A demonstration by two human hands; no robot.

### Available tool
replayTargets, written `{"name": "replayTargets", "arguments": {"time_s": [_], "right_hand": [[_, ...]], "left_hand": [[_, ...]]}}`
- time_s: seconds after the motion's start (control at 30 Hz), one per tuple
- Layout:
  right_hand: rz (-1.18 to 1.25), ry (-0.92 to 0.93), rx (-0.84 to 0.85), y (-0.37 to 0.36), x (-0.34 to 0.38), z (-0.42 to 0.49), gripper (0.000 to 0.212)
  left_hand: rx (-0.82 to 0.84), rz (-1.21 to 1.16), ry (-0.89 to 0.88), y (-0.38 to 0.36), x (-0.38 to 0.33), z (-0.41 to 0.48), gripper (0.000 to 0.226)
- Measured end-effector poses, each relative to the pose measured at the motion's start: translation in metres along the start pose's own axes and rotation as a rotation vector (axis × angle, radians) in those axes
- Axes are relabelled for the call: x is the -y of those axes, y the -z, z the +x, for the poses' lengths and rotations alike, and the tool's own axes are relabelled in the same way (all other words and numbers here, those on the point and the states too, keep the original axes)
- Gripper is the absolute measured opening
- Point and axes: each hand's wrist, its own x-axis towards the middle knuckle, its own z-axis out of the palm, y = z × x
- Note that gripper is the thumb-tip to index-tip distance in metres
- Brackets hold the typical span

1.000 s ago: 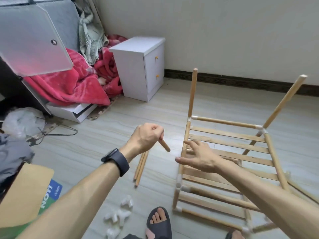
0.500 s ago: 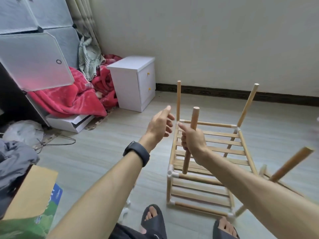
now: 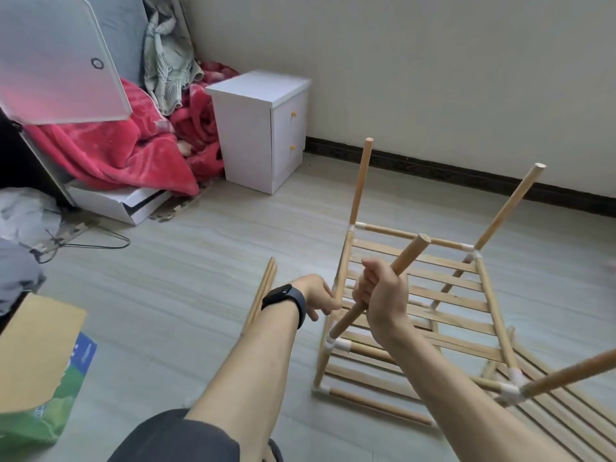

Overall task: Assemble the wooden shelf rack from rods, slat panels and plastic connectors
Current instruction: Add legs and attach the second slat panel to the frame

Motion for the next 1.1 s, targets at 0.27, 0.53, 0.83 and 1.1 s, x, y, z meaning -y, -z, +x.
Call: {"name": "replayTargets", "arguments": {"time_s": [0.27,0.53,0.83,1.1], "right_hand": [[0.022,-0.012,0.000,0.002,-0.012,0.006,0.041],[0.030,0.022,0.154,-0.009,-0.017,0.005,0.041],[-0.204,0.069,0.359,-0.030,-0.021,0.008,0.044],[-0.185,0.054,0.355,-0.035,-0.021,0.015,0.044]], "left_hand": [[0.104,-0.215,0.014,0.002,0.039,0.034,0.038],[0.252,-0.284,0.038,0.007,0.044,0.055,0.033],[0.290,-0.241,-0.012,0.001,0.051,0.069,0.019],[0.287,-0.268,-0.029,-0.002,0.058,0.070,0.023]]}}
